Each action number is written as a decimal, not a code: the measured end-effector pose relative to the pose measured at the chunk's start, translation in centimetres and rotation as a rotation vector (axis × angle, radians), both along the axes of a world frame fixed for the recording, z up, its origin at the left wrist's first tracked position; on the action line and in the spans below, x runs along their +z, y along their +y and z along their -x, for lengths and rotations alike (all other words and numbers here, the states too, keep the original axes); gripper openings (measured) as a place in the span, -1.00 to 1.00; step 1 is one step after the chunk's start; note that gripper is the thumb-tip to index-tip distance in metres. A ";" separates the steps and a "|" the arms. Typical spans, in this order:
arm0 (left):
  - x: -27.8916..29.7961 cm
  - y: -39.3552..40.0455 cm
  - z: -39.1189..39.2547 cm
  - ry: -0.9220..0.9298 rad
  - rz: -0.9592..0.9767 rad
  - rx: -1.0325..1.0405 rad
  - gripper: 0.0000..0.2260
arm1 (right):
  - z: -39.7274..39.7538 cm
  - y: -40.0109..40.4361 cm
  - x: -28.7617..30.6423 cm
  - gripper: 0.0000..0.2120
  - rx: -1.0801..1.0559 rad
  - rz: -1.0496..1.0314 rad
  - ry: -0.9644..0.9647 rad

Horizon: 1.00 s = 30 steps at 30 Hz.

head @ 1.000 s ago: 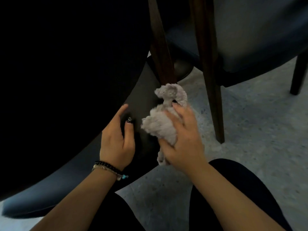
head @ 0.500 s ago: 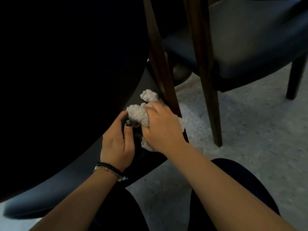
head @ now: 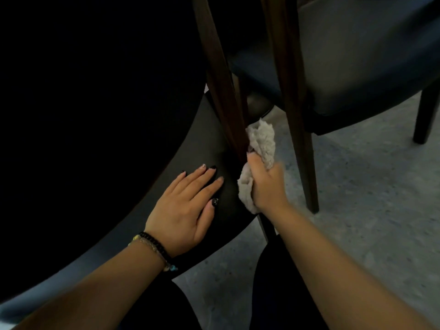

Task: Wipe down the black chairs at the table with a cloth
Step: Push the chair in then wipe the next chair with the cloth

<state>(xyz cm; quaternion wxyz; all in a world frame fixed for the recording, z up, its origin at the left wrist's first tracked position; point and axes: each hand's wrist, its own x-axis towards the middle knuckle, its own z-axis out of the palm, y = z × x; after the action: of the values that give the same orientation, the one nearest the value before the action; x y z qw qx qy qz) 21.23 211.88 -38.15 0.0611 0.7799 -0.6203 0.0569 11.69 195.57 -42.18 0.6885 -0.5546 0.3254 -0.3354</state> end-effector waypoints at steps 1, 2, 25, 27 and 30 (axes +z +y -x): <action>0.0 0.1 0.0 -0.001 -0.001 0.001 -0.56 | -0.6 -0.7 0.1 -0.77 0.019 -0.156 -0.025; 0.0 0.0 0.0 -0.005 0.003 0.003 -0.57 | -0.9 -1.8 0.3 -0.76 0.050 -0.320 -0.068; 0.3 -0.1 0.2 0.042 0.090 0.024 -0.59 | -0.5 -1.2 3.2 -0.77 -0.018 -0.002 -0.003; 0.3 -0.1 0.3 0.051 0.112 0.034 -0.59 | -2.4 -1.8 6.9 -0.75 -0.029 0.126 -0.166; 0.1 -0.1 0.6 0.050 0.133 0.049 -0.60 | -3.6 -1.3 8.4 -0.62 -0.058 0.385 -0.292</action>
<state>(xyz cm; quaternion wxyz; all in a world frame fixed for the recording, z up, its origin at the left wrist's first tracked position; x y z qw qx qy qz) 20.60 211.82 -38.01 0.1267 0.7901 -0.5943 0.0801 15.25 194.28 -33.73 0.6000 -0.6118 0.1682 -0.4873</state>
